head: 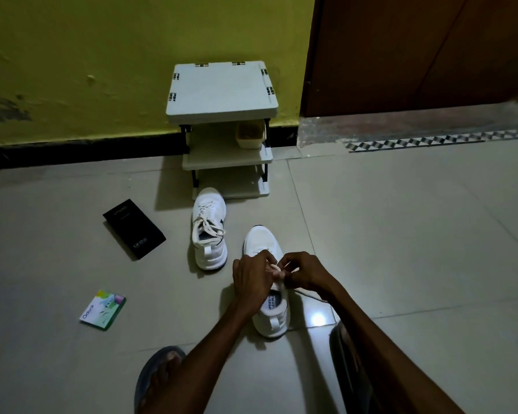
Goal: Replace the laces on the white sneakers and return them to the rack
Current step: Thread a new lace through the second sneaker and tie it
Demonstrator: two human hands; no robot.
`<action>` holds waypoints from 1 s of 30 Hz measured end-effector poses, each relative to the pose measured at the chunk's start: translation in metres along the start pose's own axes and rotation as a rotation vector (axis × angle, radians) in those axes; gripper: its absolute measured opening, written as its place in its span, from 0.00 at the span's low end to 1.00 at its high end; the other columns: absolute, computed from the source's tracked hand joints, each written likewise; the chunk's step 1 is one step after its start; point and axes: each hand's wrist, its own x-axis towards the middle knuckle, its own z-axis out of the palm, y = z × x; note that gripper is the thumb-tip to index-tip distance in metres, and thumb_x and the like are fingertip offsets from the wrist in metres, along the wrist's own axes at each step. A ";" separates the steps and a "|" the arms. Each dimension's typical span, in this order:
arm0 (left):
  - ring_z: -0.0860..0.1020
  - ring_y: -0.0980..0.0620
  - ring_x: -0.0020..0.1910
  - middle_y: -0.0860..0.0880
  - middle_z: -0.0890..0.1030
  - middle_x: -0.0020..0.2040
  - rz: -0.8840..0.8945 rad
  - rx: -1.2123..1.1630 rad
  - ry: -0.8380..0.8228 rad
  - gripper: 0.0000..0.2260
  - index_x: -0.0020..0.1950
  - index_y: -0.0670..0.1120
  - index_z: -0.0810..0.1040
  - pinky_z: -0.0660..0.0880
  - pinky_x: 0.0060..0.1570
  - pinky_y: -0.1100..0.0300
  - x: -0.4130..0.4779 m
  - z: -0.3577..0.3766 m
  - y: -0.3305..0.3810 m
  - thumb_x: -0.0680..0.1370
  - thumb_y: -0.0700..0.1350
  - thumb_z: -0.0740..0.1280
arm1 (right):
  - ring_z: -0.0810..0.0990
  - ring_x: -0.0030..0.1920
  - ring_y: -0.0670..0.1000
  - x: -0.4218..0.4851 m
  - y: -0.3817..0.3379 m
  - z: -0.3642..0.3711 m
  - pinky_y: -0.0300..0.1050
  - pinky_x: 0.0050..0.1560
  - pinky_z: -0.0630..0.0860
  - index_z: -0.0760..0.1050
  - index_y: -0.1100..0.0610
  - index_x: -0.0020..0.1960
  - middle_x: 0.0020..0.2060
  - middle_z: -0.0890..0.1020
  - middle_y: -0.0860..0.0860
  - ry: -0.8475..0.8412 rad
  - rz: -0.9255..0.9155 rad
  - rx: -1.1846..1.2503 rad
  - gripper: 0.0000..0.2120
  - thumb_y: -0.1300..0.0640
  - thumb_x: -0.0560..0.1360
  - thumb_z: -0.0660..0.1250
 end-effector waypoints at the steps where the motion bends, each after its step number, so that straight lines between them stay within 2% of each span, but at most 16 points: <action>1: 0.78 0.51 0.45 0.52 0.83 0.40 0.003 0.001 -0.013 0.06 0.46 0.54 0.78 0.61 0.45 0.58 0.001 -0.002 -0.001 0.71 0.49 0.71 | 0.85 0.41 0.56 0.000 0.002 0.001 0.56 0.48 0.83 0.82 0.52 0.42 0.38 0.85 0.55 0.003 0.010 0.046 0.01 0.57 0.72 0.73; 4: 0.78 0.52 0.43 0.51 0.83 0.38 0.005 -0.036 -0.092 0.08 0.45 0.54 0.78 0.64 0.46 0.57 0.007 -0.011 0.000 0.69 0.51 0.74 | 0.85 0.36 0.54 0.000 0.004 0.012 0.54 0.46 0.83 0.82 0.53 0.41 0.33 0.84 0.52 0.118 0.054 0.124 0.05 0.55 0.75 0.71; 6: 0.79 0.52 0.44 0.51 0.84 0.38 0.004 -0.058 -0.154 0.09 0.43 0.53 0.78 0.67 0.46 0.56 0.011 -0.016 0.000 0.67 0.51 0.75 | 0.82 0.34 0.53 0.000 0.002 0.018 0.51 0.41 0.83 0.83 0.56 0.39 0.32 0.83 0.53 0.178 0.118 0.223 0.04 0.59 0.73 0.72; 9: 0.80 0.51 0.44 0.52 0.84 0.39 0.004 -0.088 -0.242 0.11 0.43 0.53 0.80 0.73 0.47 0.55 0.016 -0.020 -0.002 0.64 0.50 0.77 | 0.79 0.35 0.53 -0.001 -0.001 0.018 0.44 0.35 0.77 0.83 0.64 0.43 0.34 0.81 0.57 0.142 0.202 0.358 0.02 0.67 0.72 0.70; 11: 0.81 0.51 0.44 0.52 0.83 0.38 0.019 -0.107 -0.279 0.12 0.43 0.53 0.81 0.75 0.48 0.53 0.017 -0.022 -0.003 0.62 0.49 0.78 | 0.78 0.36 0.53 0.002 -0.003 0.018 0.44 0.37 0.76 0.82 0.64 0.41 0.34 0.81 0.57 0.122 0.216 0.353 0.03 0.66 0.73 0.70; 14: 0.81 0.53 0.42 0.53 0.83 0.37 0.041 -0.139 -0.306 0.14 0.44 0.52 0.81 0.76 0.48 0.51 0.015 -0.024 -0.005 0.61 0.50 0.76 | 0.80 0.36 0.55 0.008 -0.006 0.020 0.48 0.39 0.80 0.79 0.58 0.36 0.33 0.81 0.55 0.131 0.210 0.225 0.08 0.63 0.73 0.69; 16: 0.81 0.54 0.44 0.55 0.84 0.38 0.051 -0.137 -0.319 0.16 0.45 0.53 0.80 0.76 0.50 0.51 0.014 -0.025 -0.006 0.59 0.53 0.73 | 0.83 0.40 0.57 0.011 -0.009 0.021 0.52 0.45 0.82 0.78 0.56 0.35 0.35 0.82 0.55 0.180 0.177 0.132 0.08 0.64 0.71 0.67; 19: 0.81 0.52 0.47 0.54 0.84 0.42 0.053 -0.125 -0.341 0.17 0.47 0.55 0.79 0.75 0.52 0.49 0.013 -0.026 -0.007 0.59 0.54 0.71 | 0.81 0.45 0.57 0.010 -0.022 0.010 0.44 0.44 0.74 0.77 0.57 0.41 0.40 0.82 0.53 0.293 0.074 -0.166 0.06 0.65 0.72 0.63; 21: 0.81 0.52 0.48 0.55 0.84 0.44 0.070 -0.122 -0.340 0.18 0.48 0.55 0.79 0.75 0.52 0.48 0.014 -0.026 -0.008 0.60 0.54 0.72 | 0.77 0.42 0.56 0.011 -0.031 -0.004 0.43 0.40 0.69 0.76 0.58 0.43 0.40 0.80 0.53 0.389 0.009 -0.254 0.07 0.66 0.73 0.61; 23: 0.81 0.52 0.48 0.56 0.83 0.44 0.070 -0.131 -0.344 0.18 0.48 0.55 0.79 0.75 0.53 0.48 0.014 -0.027 -0.008 0.60 0.55 0.73 | 0.77 0.39 0.54 0.014 -0.034 -0.017 0.44 0.39 0.70 0.74 0.58 0.42 0.38 0.80 0.51 0.505 -0.035 -0.114 0.06 0.65 0.74 0.60; 25: 0.81 0.53 0.49 0.56 0.83 0.43 0.060 -0.143 -0.362 0.19 0.48 0.55 0.78 0.75 0.53 0.48 0.015 -0.026 -0.009 0.59 0.55 0.75 | 0.82 0.39 0.55 0.015 -0.035 -0.022 0.47 0.41 0.80 0.72 0.59 0.41 0.38 0.83 0.54 0.535 -0.052 0.256 0.07 0.64 0.77 0.60; 27: 0.80 0.52 0.49 0.56 0.83 0.43 0.054 -0.130 -0.370 0.19 0.47 0.57 0.77 0.75 0.53 0.47 0.017 -0.024 -0.011 0.59 0.54 0.77 | 0.83 0.35 0.56 0.013 -0.034 -0.018 0.52 0.42 0.83 0.69 0.60 0.43 0.37 0.84 0.60 0.432 0.007 0.596 0.07 0.65 0.79 0.57; 28: 0.80 0.52 0.49 0.56 0.83 0.43 0.052 -0.117 -0.370 0.19 0.47 0.57 0.77 0.74 0.53 0.47 0.018 -0.023 -0.011 0.59 0.54 0.77 | 0.81 0.32 0.55 0.012 -0.033 -0.015 0.54 0.42 0.82 0.68 0.59 0.44 0.35 0.83 0.60 0.348 0.065 0.681 0.07 0.65 0.79 0.55; 30: 0.79 0.52 0.49 0.57 0.82 0.42 0.044 -0.104 -0.370 0.18 0.46 0.57 0.77 0.74 0.53 0.47 0.019 -0.022 -0.012 0.59 0.53 0.77 | 0.77 0.30 0.53 0.011 -0.027 -0.005 0.51 0.41 0.79 0.68 0.58 0.44 0.35 0.79 0.58 0.185 0.181 0.573 0.07 0.65 0.78 0.55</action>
